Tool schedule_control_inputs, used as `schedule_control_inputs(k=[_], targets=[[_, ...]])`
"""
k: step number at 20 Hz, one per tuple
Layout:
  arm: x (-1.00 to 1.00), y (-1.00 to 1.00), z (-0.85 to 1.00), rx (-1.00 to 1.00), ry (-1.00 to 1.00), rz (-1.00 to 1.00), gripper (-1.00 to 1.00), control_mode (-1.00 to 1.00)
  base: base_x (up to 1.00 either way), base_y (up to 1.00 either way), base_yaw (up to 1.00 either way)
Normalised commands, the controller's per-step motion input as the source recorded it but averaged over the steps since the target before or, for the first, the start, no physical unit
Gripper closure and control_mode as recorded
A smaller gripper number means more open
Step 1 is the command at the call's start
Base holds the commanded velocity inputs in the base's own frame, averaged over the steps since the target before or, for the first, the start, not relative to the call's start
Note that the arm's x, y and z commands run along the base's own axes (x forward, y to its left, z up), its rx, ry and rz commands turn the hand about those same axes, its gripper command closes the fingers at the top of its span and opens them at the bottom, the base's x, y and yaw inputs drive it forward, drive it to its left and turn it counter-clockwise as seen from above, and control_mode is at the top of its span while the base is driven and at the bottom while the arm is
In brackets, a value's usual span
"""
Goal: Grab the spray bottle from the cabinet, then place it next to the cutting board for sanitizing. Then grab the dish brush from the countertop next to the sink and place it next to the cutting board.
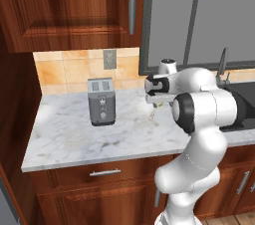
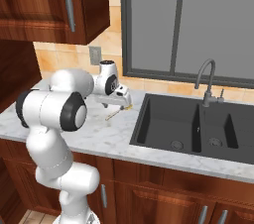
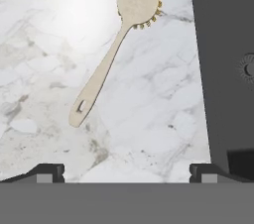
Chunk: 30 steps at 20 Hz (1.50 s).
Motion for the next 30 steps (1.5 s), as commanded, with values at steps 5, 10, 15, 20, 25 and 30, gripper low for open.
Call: schedule_control_inputs(k=[5, 10, 15, 20, 25, 30], targets=[[0.6, 0.0, -0.42, 0.0, 0.03, 0.0, -1.0, -1.0, 0.0, 0.0, 0.0], [0.5, 0.0, -0.42, 0.0, 0.08, 0.0, -1.0, -1.0, 0.0, 0.0, 0.0], [0.41, 0.0, -0.33, 0.0, 0.02, 0.0, -1.0, -1.0, 0.0, 0.0, 0.0], [0.34, 0.0, -0.3, 0.0, 0.02, 0.0, -1.0, -1.0, 0.0, 0.0, 0.0], [0.21, -0.01, -0.27, 0.0, 0.0, 0.0, -1.0, -1.0, 0.0, 0.0, 0.0], [0.17, -0.01, -0.23, 0.0, 0.0, 0.0, 1.0, -1.0, 0.0, 0.0, 0.0]])
